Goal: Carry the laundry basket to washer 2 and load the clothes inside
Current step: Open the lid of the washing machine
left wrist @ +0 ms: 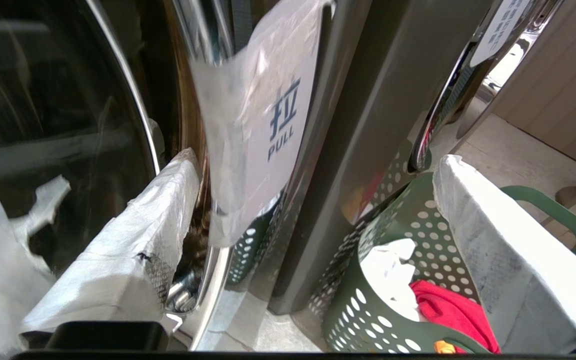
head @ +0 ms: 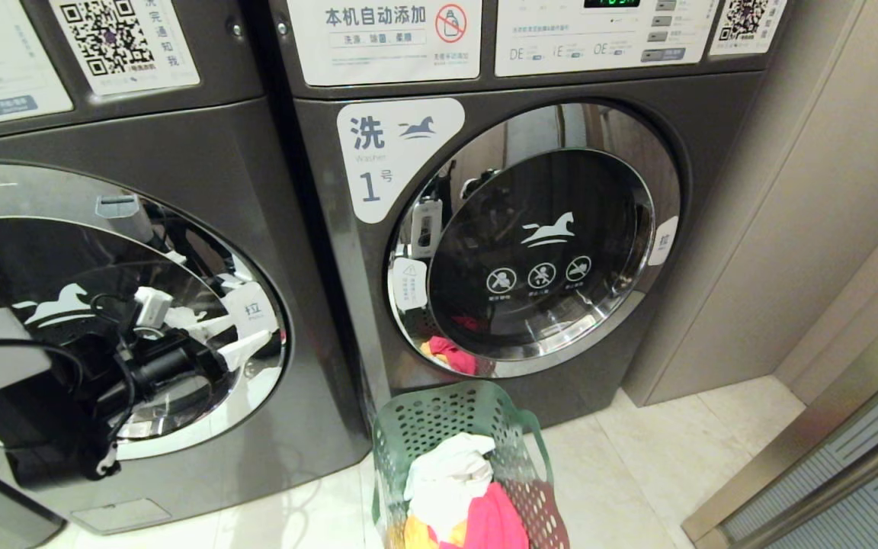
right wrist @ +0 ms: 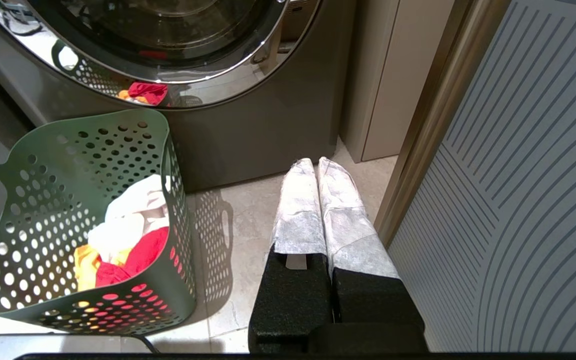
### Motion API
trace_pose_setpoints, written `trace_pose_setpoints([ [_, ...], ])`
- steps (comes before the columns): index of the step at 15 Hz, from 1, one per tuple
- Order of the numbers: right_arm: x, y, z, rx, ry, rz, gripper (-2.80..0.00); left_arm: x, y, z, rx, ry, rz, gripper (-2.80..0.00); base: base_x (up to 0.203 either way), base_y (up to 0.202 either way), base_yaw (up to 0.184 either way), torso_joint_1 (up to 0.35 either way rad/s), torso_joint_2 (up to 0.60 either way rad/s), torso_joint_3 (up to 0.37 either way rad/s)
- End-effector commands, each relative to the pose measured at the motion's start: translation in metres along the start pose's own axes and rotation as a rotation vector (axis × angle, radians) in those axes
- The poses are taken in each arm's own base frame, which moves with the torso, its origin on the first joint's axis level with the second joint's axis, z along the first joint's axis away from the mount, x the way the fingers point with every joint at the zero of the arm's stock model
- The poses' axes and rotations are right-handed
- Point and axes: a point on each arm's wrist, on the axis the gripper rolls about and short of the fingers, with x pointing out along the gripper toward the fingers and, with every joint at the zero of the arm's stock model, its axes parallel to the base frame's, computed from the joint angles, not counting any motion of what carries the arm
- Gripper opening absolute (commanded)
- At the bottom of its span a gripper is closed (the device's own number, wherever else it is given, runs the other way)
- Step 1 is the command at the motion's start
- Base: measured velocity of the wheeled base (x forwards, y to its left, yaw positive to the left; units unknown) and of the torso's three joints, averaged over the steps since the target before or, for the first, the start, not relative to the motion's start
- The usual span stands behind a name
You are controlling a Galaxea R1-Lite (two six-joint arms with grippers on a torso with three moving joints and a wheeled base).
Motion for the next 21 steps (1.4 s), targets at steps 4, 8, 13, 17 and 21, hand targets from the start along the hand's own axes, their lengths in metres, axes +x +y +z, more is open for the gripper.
trace_pose_setpoints([
  [4, 0.001, 0.000, -0.002, 0.000, 0.009, 0.001, -2.80, 0.001, -0.003, 0.009, 0.029, -0.019, -0.024, 0.00, 0.000, 0.000, 0.000, 0.000, 0.00, 0.000],
  [8, 0.001, 0.000, -0.002, 0.000, 0.009, 0.000, -2.80, 0.008, -0.003, 0.007, 0.029, -0.019, -0.095, 0.00, 0.000, 0.000, 0.000, 0.000, 0.00, 0.000],
  [13, 0.001, 0.000, -0.002, 0.000, 0.009, 0.001, -2.80, 0.040, -0.006, 0.001, 0.048, -0.042, -0.156, 0.00, 0.000, 0.000, 0.000, 0.000, 0.00, 0.000],
  [17, 0.001, 0.000, -0.002, 0.000, 0.009, 0.001, -2.80, 0.050, -0.016, -0.005, 0.033, -0.032, -0.191, 0.00, 0.000, 0.000, 0.000, 0.000, 0.00, 0.000],
  [21, 0.001, 0.000, -0.002, 0.000, 0.009, 0.001, -2.80, 0.047, -0.021, -0.008, 0.020, -0.017, -0.204, 0.00, 0.000, 0.000, 0.000, 0.000, 0.00, 0.000],
])
